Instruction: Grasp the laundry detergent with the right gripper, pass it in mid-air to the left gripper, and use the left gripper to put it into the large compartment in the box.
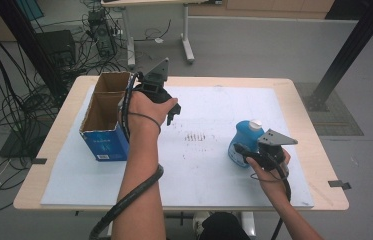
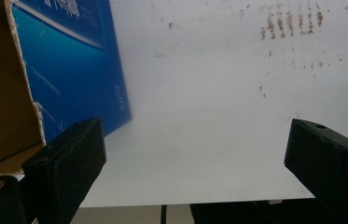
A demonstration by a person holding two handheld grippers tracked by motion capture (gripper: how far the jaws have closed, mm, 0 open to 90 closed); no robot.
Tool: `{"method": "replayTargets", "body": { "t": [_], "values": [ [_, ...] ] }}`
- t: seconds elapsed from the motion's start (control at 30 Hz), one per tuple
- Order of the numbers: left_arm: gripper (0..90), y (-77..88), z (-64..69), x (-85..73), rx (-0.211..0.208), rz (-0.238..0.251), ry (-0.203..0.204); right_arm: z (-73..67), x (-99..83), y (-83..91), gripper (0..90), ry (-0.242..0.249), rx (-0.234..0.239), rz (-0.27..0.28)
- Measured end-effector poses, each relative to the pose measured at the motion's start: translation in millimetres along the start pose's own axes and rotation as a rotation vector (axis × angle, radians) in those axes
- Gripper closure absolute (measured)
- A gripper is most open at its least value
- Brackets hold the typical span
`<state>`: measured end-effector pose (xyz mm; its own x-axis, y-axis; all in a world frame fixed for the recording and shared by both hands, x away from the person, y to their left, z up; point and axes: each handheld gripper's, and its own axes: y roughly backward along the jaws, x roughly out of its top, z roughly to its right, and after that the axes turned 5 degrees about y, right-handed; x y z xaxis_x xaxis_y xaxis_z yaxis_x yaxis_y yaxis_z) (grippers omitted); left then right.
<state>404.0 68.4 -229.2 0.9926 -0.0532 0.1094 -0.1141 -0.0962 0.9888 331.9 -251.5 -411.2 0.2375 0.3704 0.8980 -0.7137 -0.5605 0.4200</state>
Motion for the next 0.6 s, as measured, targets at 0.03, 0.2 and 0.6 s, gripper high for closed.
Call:
{"method": "replayTargets", "body": {
  "t": [0.03,0.2,0.6],
  "values": [
    [5.9,0.1,0.0,0.2,0.001,-0.001,-0.002,0.1,-0.2,0.0,40.5,-0.004,0.002,0.002],
    [5.9,-0.7,0.9,0.6,0.001,-0.002,-0.005,1.3,-0.7,-0.1,41.8,-0.015,0.01,0.007],
    [5.9,0.3,1.1,0.1,0.003,-0.001,-0.005,1.6,0.1,0.1,42.4,-0.025,0.014,0.0]
  ]
}}
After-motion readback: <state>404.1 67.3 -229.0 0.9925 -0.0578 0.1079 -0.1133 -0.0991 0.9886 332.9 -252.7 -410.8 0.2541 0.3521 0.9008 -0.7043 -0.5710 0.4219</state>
